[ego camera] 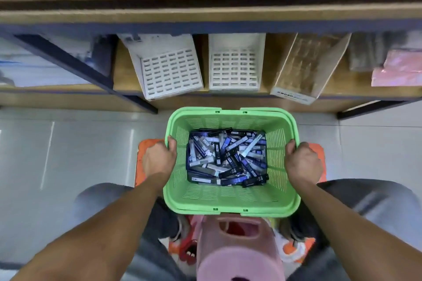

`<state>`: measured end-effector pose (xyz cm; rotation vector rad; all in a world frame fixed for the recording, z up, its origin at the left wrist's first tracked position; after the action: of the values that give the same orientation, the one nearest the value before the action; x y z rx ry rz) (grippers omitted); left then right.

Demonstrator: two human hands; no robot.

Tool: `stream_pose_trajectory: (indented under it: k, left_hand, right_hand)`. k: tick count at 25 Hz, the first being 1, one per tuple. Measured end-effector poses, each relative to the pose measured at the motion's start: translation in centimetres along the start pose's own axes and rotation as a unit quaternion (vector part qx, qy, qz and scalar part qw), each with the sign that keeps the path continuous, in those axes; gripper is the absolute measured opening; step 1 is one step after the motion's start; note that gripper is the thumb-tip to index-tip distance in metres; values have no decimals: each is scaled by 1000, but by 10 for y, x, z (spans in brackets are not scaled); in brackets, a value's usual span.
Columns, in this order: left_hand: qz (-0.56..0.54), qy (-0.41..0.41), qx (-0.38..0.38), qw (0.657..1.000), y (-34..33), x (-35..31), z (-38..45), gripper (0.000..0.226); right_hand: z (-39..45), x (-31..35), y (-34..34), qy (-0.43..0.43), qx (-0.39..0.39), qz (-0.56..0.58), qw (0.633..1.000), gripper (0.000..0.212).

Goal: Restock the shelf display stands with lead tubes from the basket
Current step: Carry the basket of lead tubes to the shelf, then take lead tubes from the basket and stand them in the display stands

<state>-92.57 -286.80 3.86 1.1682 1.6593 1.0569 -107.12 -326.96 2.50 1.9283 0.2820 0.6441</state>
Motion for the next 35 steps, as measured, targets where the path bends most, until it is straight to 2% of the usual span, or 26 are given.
stream_pose_trajectory:
  k: [5, 10, 17, 21, 24, 27, 28, 30, 32, 35]
  left_hand:
    - [34, -9, 20, 999, -82, 5, 44, 53]
    - [-6, 4, 31, 1000, -149, 20, 69, 59]
    - [4, 2, -1, 1000, -179, 18, 74, 61]
    - [0, 21, -19, 1000, -179, 13, 70, 59]
    - [1, 18, -21, 1000, -172, 4, 56, 46]
    - [26, -74, -104, 992, -154, -29, 39, 37]
    - [35, -120, -119, 985, -153, -44, 32, 37]
    - [26, -190, -96, 977, -165, -73, 26, 40]
    - [-8, -192, -16, 981, -187, -85, 25, 44]
    - [-19, -165, 117, 979, -232, -81, 25, 53]
  right_hand:
    - [36, -17, -87, -1, 0, -20, 1000, 49]
    - [60, -28, -141, 9, -18, -29, 999, 49]
    - [74, -35, -165, 36, -47, -44, 997, 50]
    - [73, -41, -167, 45, -62, -10, 997, 45]
    - [61, -28, -158, 114, -87, 5, 990, 34]
    - [49, -3, -147, 216, -145, -60, 964, 25]
    - [44, 6, -148, 243, -137, -71, 958, 23]
    - [36, 24, -161, 284, -70, -51, 955, 24]
    - [31, 38, -193, 298, 50, -39, 952, 36]
    - [21, 41, -249, 262, 229, -53, 936, 52]
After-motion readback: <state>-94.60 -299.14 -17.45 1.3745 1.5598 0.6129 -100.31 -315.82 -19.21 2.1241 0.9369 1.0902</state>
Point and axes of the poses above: each hand's wrist, its own z-axis towards the middle knuckle, its own y-axis out of the back of the hand, x = y × z, the point moved 9 cm from there along z, towards the middle knuckle, and after that the axes turned 3 degrees about z, right-handed, at the moved point
